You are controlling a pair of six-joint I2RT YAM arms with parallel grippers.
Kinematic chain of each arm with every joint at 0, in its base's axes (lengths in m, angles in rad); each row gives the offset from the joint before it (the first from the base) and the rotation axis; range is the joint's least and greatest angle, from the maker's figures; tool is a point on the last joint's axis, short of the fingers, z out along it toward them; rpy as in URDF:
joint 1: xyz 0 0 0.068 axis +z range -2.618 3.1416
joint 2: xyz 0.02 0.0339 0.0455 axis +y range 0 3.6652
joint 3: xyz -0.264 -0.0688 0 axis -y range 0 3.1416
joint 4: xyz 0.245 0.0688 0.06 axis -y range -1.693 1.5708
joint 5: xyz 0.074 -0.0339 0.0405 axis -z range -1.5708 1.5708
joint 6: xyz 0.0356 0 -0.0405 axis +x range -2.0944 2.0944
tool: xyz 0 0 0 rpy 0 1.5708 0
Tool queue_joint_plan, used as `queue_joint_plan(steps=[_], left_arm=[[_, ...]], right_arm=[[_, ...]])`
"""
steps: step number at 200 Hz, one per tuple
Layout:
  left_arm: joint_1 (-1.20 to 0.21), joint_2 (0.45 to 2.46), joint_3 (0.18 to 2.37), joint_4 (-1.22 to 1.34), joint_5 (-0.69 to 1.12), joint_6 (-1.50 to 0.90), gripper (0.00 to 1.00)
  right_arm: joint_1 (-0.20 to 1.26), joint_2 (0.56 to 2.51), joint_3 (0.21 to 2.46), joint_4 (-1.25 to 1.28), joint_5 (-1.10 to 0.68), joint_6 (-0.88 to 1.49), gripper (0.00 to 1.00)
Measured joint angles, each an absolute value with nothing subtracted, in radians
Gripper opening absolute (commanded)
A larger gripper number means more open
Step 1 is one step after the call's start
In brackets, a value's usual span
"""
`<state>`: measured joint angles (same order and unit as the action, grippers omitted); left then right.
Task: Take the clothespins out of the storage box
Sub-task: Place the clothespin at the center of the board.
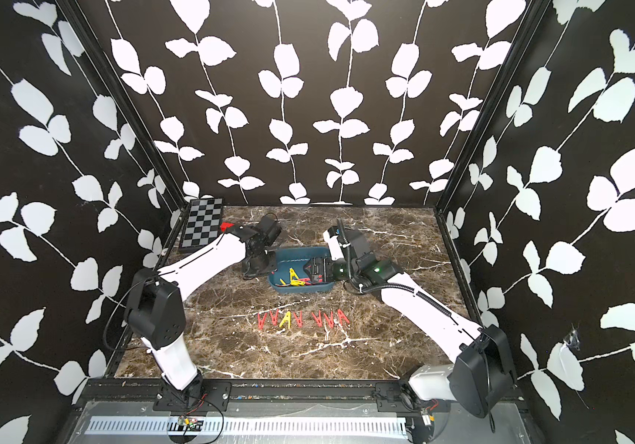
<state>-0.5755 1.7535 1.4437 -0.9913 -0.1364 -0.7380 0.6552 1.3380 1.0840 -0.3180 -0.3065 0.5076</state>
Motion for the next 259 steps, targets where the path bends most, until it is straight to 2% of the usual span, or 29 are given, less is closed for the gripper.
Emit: queue_joint_plan(steps=[104, 164, 259], left_arm=[[-0.564, 1.455, 1.012, -0.96, -0.172, -0.797, 0.01], [-0.56, 1.452, 0.849, -0.882, -0.108, -0.8, 0.03], [-0.56, 1.556, 0.841, -0.8, -0.033, -0.765, 0.05]], right_arm=[[0.754, 1.432, 1.126, -0.295, -0.366, 0.492, 0.99], [0.763, 1.437, 1.131, -0.297, -0.371, 0.489, 0.99], [0.765, 1.437, 1.131, -0.305, -0.351, 0.489, 0.99]])
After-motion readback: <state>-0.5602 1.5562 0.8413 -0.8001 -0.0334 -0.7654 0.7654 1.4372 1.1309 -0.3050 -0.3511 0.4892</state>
